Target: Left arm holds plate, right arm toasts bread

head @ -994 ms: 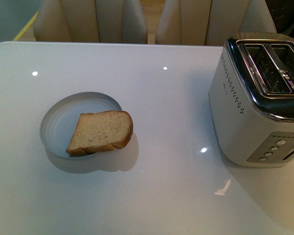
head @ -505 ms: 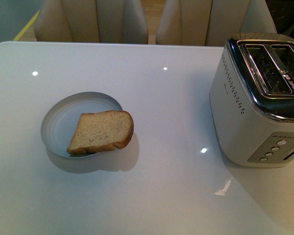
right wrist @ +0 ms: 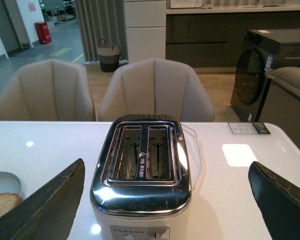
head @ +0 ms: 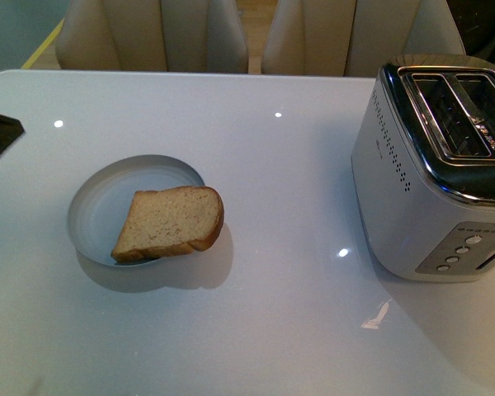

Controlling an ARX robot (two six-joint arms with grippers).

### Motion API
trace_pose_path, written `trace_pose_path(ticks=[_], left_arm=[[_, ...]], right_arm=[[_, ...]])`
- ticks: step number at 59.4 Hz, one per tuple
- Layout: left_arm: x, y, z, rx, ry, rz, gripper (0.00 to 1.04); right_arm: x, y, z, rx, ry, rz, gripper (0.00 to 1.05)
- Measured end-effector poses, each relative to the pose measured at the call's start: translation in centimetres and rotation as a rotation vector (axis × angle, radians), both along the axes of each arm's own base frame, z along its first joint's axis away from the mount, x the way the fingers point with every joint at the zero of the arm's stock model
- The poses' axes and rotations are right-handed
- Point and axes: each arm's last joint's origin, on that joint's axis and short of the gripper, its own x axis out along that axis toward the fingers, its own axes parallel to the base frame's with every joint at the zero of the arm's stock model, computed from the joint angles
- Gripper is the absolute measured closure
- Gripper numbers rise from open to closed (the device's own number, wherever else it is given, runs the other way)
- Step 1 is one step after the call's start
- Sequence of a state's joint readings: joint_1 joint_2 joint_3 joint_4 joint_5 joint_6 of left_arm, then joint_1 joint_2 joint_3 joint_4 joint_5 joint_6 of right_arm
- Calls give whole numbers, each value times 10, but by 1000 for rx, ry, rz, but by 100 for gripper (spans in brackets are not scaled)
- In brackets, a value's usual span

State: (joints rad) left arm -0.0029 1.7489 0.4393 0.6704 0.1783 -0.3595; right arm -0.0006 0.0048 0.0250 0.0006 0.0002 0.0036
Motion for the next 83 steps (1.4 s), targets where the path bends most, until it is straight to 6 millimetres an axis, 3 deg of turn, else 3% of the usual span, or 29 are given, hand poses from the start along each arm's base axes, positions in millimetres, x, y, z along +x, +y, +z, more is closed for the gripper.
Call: trace_pose_path(ticks=[8, 16, 35, 48, 54, 69, 73, 78, 83], left_arm=[[25, 0, -56, -3, 165, 64, 7], [39, -5, -81, 5, 214, 65, 7], [62, -11, -117, -13, 286, 95, 7], [74, -9, -121, -32, 282, 122, 9], [76, -9, -124, -31, 294, 136, 24], [74, -17, -129, -80, 361, 124, 80], [70, -21, -130, -118, 380, 113, 91], [67, -24, -129, -167, 394, 130, 101], [61, -25, -126, -209, 415, 136, 102]], right_arm=[[0, 0, 0, 0, 0, 0, 9], [0, 0, 0, 0, 0, 0, 9], [0, 0, 0, 0, 0, 0, 9], [0, 0, 0, 0, 0, 0, 9], [0, 0, 0, 0, 0, 0, 9], [0, 0, 0, 0, 0, 0, 9], [0, 0, 0, 0, 0, 0, 9], [0, 0, 0, 0, 0, 0, 9], [0, 0, 0, 0, 0, 0, 9]])
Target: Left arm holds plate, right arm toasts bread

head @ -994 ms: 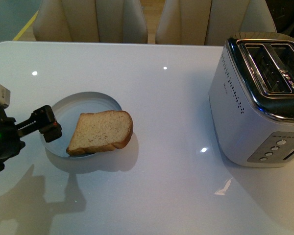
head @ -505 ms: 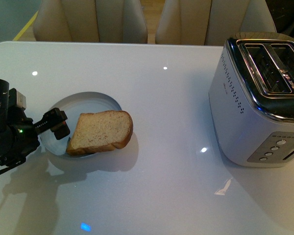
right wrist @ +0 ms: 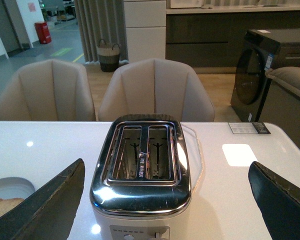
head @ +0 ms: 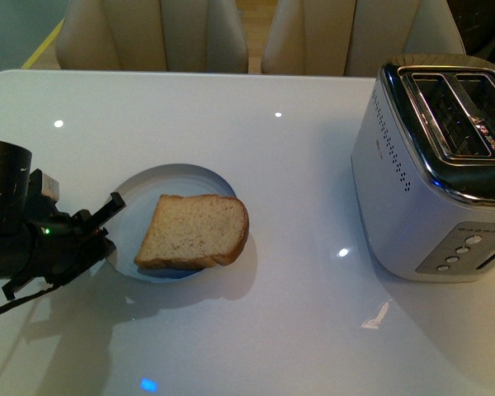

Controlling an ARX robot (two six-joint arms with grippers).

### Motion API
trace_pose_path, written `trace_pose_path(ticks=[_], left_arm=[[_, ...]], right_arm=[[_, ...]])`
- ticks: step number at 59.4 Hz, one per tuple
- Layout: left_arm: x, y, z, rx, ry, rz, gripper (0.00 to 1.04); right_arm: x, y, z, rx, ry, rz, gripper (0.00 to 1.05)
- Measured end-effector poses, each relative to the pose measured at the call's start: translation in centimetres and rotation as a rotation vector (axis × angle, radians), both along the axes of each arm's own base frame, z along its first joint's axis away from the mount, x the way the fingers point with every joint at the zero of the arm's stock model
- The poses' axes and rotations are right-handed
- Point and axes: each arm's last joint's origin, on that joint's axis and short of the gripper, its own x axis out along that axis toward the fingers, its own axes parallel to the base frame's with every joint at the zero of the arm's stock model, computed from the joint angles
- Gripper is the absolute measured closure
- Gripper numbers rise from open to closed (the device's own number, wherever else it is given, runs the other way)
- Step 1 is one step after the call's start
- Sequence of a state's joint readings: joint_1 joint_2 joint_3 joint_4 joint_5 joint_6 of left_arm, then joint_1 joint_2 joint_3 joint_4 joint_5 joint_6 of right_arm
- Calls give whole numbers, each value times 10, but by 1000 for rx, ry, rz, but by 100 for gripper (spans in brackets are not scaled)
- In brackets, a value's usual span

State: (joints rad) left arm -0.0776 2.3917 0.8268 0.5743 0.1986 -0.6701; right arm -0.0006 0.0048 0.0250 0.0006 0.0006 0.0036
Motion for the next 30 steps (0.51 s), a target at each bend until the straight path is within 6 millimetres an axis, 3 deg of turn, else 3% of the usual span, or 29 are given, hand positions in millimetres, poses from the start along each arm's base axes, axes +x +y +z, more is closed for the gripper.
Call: trace_pose_path(ticks=[10, 24, 30], left_arm=[[-21, -1, 12, -55, 28, 22, 102], [-39, 2, 71, -111, -38, 63, 102], [-45, 2, 106, -128, -71, 88, 102]], right_arm=[[0, 0, 0, 0, 0, 0, 9], [0, 0, 0, 0, 0, 0, 9], [0, 0, 0, 0, 0, 0, 9]])
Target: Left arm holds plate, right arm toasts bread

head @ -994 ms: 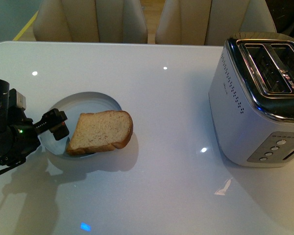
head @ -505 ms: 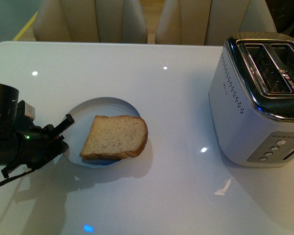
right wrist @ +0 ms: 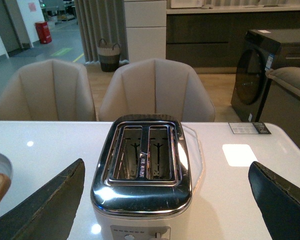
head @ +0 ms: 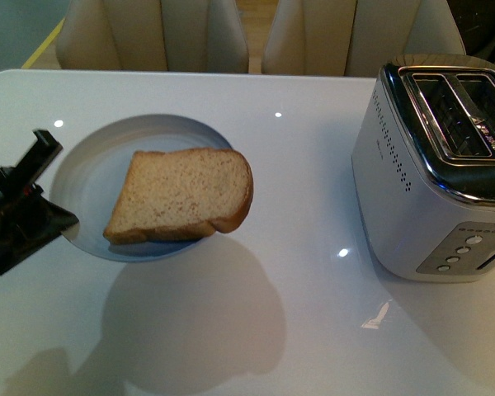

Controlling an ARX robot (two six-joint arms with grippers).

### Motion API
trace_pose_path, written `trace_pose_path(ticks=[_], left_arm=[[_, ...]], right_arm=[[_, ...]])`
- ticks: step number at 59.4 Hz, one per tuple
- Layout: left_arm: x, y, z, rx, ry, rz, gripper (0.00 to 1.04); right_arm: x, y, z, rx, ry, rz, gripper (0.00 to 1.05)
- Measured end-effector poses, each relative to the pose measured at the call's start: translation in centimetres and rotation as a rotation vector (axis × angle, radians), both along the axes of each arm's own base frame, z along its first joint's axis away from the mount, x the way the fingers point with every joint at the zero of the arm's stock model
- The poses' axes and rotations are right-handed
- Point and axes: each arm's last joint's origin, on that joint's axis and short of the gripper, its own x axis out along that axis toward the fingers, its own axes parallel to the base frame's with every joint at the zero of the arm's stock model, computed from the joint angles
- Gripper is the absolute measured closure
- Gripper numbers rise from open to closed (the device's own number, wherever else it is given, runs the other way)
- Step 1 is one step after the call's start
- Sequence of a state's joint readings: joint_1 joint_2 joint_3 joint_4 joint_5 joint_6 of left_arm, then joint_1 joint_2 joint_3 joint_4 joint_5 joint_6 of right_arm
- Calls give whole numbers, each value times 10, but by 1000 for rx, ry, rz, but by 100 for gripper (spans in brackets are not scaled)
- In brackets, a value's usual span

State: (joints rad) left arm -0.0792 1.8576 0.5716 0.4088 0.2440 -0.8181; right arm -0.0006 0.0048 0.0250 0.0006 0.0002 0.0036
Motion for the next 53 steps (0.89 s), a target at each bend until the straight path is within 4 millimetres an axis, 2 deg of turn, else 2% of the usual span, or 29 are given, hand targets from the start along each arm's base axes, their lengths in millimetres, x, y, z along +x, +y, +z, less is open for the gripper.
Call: trace_pose_path(ticks=[9, 24, 42, 53], left_arm=[[-3, -8, 48, -1, -45, 14, 102], [-3, -34, 100, -2, -92, -14, 102], [-9, -64, 142, -22, -125, -57, 102], [-14, -76, 157, -29, -138, -65, 102]], right_arm=[[0, 0, 0, 0, 0, 0, 9], [0, 0, 0, 0, 0, 0, 9], [0, 0, 0, 0, 0, 0, 9], [0, 0, 0, 0, 0, 0, 9]])
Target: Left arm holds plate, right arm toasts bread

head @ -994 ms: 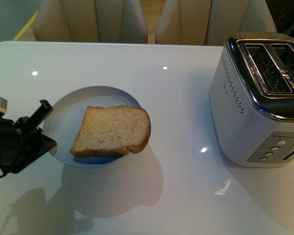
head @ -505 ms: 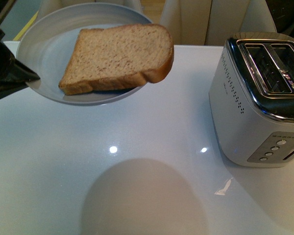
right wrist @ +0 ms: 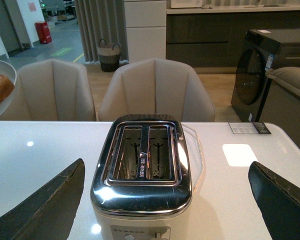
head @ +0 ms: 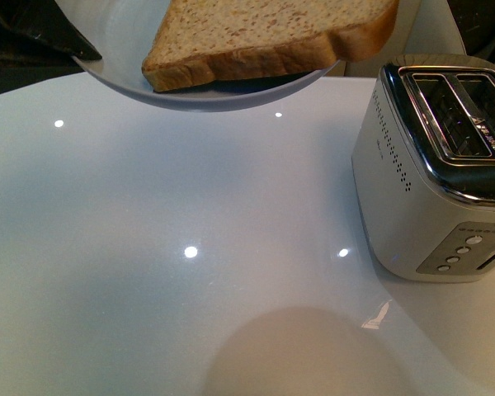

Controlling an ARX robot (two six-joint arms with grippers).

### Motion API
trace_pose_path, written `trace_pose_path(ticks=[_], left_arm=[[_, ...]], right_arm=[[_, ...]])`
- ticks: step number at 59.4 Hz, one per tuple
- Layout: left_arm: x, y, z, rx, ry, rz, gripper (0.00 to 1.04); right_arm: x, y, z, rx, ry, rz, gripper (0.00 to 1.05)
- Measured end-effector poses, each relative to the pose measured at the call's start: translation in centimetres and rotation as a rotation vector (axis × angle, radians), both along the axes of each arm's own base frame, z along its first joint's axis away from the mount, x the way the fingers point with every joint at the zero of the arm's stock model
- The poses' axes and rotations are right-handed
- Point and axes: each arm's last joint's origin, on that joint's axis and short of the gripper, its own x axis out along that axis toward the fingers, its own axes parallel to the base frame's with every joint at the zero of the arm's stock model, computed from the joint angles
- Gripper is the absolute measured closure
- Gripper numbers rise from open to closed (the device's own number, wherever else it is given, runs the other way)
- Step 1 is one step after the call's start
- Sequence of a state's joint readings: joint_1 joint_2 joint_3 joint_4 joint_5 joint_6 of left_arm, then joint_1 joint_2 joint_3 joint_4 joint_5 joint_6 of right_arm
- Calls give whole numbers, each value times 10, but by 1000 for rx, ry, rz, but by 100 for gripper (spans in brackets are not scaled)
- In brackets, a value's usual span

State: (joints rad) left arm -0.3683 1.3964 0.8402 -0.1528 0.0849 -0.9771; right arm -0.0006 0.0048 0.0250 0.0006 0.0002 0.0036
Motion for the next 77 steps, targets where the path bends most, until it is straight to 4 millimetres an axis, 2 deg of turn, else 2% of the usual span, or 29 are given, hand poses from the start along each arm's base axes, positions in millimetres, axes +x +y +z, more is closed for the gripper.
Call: trace_pose_path(ticks=[15, 51, 54, 55, 57, 58, 61, 77], left_arm=[[-4, -13, 11, -10, -16, -27, 102], [-4, -17, 14, -7, -25, -30, 102], [-4, -17, 14, -6, -25, -30, 102], [-4, -17, 14, -6, -26, -30, 102], [-4, -17, 14, -5, -26, -27, 102], [-4, -17, 15, -7, -28, -31, 102], [-4, -18, 15, -9, -27, -35, 102], [-4, -17, 16, -7, -30, -31, 102]], right_arm=[[0, 0, 0, 0, 0, 0, 9], [0, 0, 0, 0, 1, 0, 9], [1, 1, -1, 59, 146, 58, 9], [1, 2, -1, 104, 288, 72, 9], [3, 4, -2, 180, 460, 83, 9], [5, 5, -3, 217, 549, 83, 9], [11, 6, -2, 261, 612, 95, 9], [74, 6, 57, 509, 524, 230, 9]])
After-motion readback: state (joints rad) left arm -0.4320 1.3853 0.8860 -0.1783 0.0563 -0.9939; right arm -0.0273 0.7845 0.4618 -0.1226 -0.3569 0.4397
